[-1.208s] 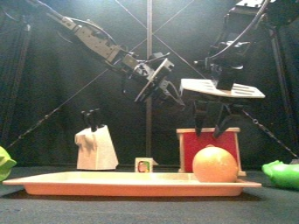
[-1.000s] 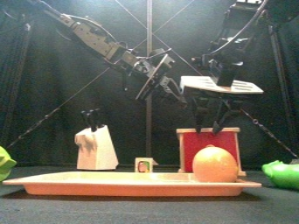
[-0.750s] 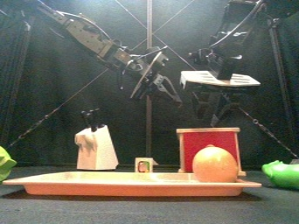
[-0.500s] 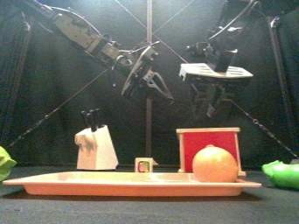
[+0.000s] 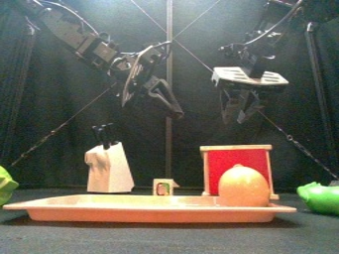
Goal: Grab egg
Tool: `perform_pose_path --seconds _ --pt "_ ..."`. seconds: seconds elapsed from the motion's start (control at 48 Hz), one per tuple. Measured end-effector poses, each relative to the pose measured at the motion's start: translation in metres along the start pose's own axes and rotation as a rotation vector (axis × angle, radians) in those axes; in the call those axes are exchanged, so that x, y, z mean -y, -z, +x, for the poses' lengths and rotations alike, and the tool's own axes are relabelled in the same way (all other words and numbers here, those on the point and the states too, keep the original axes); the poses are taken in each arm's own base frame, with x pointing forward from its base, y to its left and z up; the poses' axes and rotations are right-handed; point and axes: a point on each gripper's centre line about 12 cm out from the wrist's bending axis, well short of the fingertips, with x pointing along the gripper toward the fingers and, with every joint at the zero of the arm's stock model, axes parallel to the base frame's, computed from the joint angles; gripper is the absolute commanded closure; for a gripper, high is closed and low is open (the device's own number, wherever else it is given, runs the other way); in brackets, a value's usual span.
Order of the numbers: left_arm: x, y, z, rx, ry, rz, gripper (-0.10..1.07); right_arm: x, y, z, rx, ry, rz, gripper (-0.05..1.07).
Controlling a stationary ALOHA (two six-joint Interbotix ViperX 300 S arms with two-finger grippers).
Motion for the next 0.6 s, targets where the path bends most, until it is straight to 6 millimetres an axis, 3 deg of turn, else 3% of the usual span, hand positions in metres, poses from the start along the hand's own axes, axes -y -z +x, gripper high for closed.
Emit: perform_pose_path --seconds 0.229,0.604 --pt "0.007 0.009 -0.017 0.014 -0.02 0.024 0.33 0.002 0.002 0.001 -0.011 0.008 -0.003 0.23" --pt "0.038 0.024 -0.043 0.041 0.014 0.106 0.24 0.004 0.008 0.0 -0.02 0.011 -0.018 0.23"
